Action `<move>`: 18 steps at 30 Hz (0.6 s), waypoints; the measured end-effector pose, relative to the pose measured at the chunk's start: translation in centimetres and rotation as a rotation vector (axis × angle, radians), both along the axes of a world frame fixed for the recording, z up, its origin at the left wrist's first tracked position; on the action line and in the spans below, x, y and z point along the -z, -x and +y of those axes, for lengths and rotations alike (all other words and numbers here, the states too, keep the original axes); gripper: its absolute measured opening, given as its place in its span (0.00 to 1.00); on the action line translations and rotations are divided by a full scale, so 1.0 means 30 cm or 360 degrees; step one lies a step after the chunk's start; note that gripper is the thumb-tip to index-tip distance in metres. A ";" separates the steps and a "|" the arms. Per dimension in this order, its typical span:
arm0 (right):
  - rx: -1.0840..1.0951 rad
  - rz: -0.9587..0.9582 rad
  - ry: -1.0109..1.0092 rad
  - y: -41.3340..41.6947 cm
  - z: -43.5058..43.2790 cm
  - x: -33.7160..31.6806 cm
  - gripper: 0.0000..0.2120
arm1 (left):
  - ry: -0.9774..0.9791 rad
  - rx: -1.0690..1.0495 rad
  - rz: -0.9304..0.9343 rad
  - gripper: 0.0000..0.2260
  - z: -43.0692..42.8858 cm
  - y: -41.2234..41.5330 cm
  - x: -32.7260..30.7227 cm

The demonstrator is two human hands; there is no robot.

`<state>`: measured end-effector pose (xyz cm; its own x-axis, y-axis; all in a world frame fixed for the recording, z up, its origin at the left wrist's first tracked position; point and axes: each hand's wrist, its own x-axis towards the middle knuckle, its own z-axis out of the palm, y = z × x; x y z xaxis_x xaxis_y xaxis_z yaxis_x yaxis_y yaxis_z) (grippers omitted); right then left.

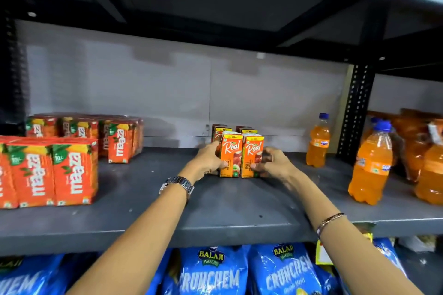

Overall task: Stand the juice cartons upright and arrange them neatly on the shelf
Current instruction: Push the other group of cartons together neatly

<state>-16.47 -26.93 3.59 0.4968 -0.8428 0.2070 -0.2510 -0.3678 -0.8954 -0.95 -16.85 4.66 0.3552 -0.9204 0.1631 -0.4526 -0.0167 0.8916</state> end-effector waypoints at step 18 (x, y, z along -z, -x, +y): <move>-0.0079 -0.0120 0.0107 0.175 0.198 0.026 0.22 | 0.0136 0.0202 -0.0034 0.34 0.197 0.079 0.043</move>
